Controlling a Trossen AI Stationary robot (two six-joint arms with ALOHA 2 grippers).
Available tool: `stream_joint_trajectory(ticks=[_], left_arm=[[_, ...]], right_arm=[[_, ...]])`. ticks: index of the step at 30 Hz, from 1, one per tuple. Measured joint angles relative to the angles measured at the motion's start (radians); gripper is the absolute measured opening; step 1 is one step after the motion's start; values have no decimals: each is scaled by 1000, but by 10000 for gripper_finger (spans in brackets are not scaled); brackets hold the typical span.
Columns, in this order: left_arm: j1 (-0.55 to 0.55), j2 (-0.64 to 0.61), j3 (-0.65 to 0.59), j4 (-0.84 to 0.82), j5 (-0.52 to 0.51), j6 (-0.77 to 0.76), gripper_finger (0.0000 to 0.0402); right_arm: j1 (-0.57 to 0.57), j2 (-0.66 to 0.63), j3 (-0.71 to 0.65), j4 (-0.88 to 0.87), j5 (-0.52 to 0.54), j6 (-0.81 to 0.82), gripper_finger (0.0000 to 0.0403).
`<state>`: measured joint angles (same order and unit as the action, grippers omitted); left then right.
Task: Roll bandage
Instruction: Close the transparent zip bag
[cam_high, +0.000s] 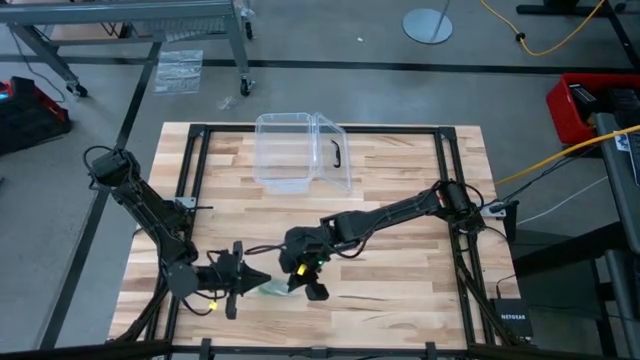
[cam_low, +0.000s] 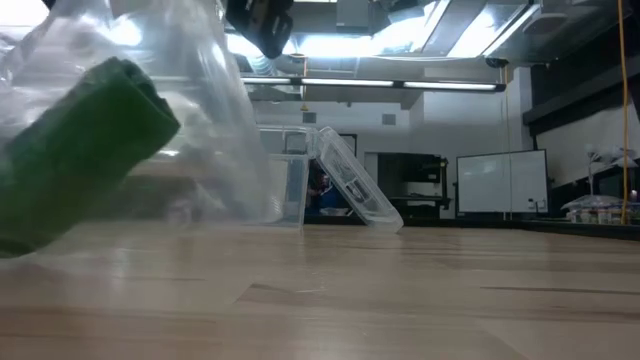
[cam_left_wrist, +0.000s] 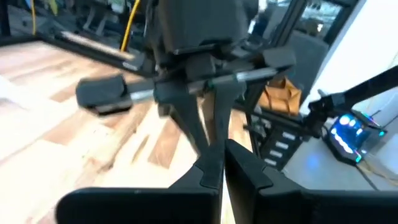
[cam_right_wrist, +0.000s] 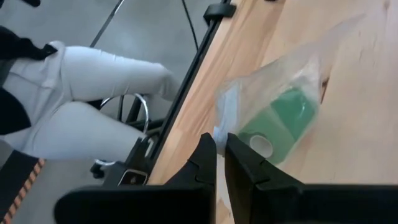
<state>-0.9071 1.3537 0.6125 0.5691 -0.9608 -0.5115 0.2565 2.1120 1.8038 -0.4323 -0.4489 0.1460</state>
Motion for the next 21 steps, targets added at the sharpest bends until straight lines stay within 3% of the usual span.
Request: stream_joint_trajectory(ticks=[6,14,21], left_arm=[[4,1,-1,-76,19,-62,53],[41,9,-1,-85,154,-105,126],[71,10,-1,-109,229,-84,160]], right_arm=[[0,-1,0,-16,-16,0,17],[-1,-2,1,82,11,5,17],[-2,-2,1,136,22,30,17]])
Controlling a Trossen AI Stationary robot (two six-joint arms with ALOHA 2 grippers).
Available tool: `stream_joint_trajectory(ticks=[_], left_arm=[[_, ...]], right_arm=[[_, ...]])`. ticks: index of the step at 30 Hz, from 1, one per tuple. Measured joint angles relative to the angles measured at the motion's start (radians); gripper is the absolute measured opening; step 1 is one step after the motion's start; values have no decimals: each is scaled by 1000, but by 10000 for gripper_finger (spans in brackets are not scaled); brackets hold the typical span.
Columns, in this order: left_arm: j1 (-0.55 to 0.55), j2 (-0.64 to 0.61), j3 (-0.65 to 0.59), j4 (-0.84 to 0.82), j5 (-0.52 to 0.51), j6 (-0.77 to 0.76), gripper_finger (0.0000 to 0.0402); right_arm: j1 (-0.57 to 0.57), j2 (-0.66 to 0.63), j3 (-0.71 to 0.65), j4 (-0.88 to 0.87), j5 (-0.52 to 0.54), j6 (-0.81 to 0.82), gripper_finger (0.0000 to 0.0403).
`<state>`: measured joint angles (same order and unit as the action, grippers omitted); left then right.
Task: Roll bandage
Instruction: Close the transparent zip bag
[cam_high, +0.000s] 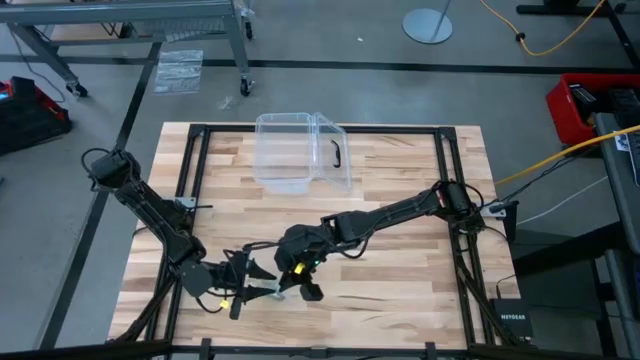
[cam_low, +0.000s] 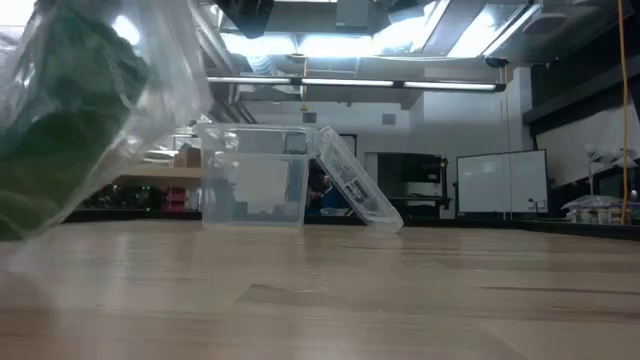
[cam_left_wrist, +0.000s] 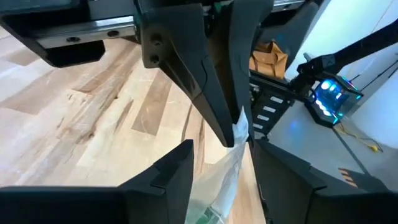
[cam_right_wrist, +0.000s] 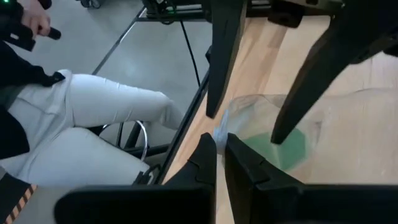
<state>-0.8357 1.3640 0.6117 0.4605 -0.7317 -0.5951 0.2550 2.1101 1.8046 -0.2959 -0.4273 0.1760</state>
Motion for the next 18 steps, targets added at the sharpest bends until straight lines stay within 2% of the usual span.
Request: stream_joint_trajectory(ticks=[5,10,13,17,18], left_arm=[[0,0,0,-19,19,0,162],[0,0,0,-50,20,0,135],[0,0,0,-66,20,0,96],[5,0,0,-63,20,14,19],[7,0,0,-57,12,20,10]], right_arm=[[0,0,0,4,24,2,17],[0,0,0,9,24,3,17],[0,0,0,9,24,3,17],[0,0,0,9,34,8,17],[0,0,0,9,38,9,17]])
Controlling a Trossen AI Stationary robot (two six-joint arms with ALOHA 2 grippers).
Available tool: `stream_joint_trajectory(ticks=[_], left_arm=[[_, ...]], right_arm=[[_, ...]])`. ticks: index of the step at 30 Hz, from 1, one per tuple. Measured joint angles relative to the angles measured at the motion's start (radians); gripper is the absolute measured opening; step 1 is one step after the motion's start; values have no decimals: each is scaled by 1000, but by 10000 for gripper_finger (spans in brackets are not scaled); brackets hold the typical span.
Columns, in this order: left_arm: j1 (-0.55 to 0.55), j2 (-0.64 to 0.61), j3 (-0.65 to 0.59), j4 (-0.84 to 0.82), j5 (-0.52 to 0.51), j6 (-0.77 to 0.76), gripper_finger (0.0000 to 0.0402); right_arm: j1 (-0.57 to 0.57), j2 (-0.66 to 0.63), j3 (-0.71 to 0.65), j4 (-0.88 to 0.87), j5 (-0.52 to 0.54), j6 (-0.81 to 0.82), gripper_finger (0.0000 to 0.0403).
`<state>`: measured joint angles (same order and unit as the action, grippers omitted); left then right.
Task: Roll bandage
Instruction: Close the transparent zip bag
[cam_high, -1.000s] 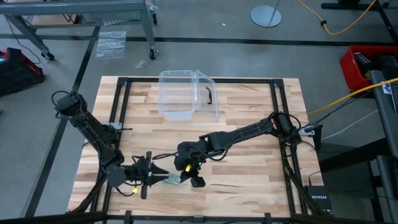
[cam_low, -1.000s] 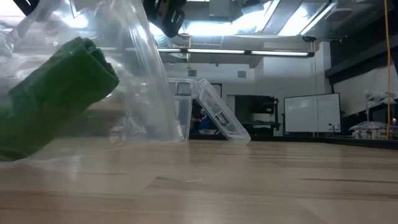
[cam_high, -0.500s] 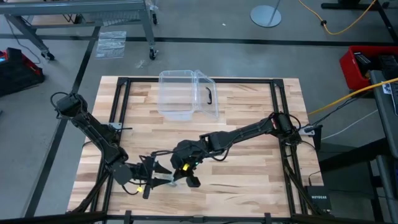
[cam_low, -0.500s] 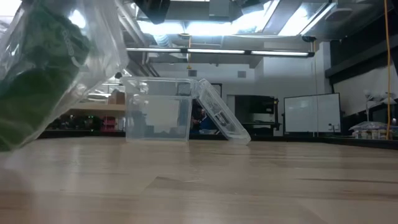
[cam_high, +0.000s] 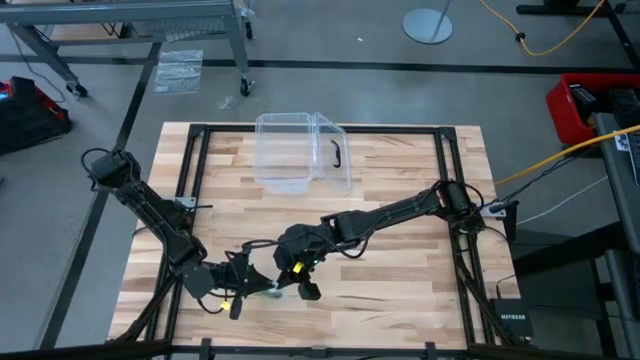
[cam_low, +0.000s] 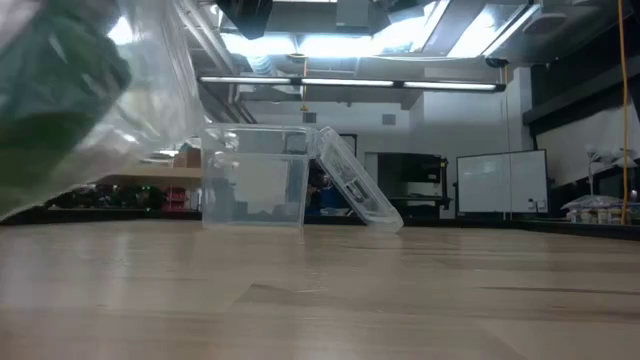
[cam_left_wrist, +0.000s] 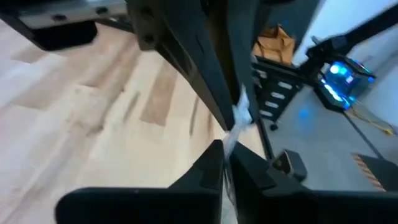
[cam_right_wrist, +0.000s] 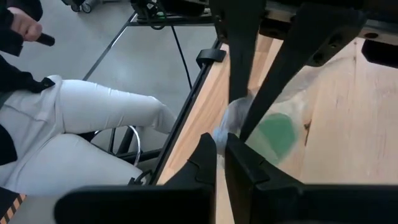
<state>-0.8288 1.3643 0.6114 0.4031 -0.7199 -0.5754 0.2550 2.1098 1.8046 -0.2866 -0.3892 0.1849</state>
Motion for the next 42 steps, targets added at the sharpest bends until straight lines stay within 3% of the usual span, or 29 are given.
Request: stream_joint_trajectory(ticks=[5,30,37,42], left_arm=[[-1,0,-1,38,-68,66,2],[-32,-7,-2,167,-78,135,0],[-39,-11,-1,138,-45,-53,0],[-40,-14,4,122,24,-74,25]], right_arm=[[1,-4,2,0,11,19,17],[1,-5,5,-63,31,27,17],[0,0,0,-74,20,29,14],[0,10,-6,-110,22,25,4]])
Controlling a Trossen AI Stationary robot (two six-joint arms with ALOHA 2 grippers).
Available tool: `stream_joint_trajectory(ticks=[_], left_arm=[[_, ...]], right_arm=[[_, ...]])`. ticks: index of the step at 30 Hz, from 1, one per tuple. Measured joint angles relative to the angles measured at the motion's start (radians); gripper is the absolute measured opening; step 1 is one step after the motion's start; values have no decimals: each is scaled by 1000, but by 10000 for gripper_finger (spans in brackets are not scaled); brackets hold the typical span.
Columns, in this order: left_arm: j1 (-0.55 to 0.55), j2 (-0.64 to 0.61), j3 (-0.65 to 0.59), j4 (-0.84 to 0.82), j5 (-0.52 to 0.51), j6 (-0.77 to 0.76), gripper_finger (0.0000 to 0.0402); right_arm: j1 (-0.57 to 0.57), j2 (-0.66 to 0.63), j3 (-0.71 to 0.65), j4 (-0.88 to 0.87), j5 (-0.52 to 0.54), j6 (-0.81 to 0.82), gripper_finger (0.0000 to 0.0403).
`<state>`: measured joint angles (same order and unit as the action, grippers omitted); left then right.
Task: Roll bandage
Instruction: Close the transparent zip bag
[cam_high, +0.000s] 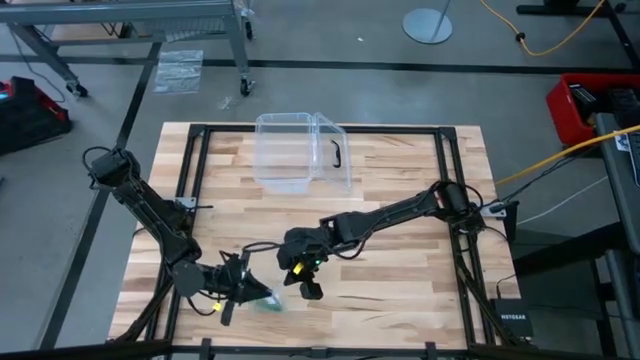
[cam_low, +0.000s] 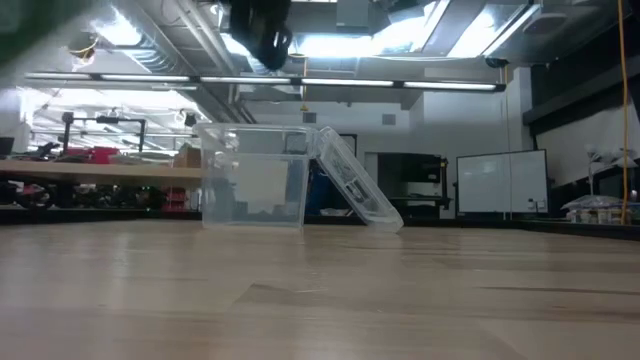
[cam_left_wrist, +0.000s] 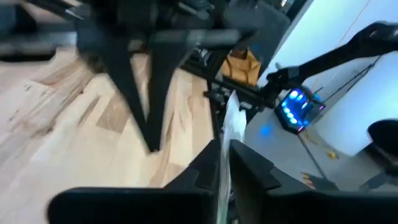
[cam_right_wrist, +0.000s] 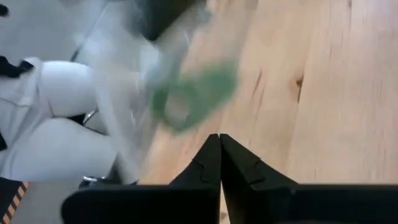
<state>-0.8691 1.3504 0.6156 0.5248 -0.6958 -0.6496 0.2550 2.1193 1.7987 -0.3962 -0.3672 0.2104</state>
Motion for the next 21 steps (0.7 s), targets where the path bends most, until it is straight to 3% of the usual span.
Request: stream_joint_trajectory(ticks=[7,16,21], left_arm=[[15,1,-2,-8,0,28,87],[16,2,-2,-15,0,28,108],[16,3,-2,-24,1,32,109]], right_arm=[[0,-6,4,13,-3,-1,6],[0,-7,4,20,25,-5,19],[0,-7,4,-85,11,11,25]])
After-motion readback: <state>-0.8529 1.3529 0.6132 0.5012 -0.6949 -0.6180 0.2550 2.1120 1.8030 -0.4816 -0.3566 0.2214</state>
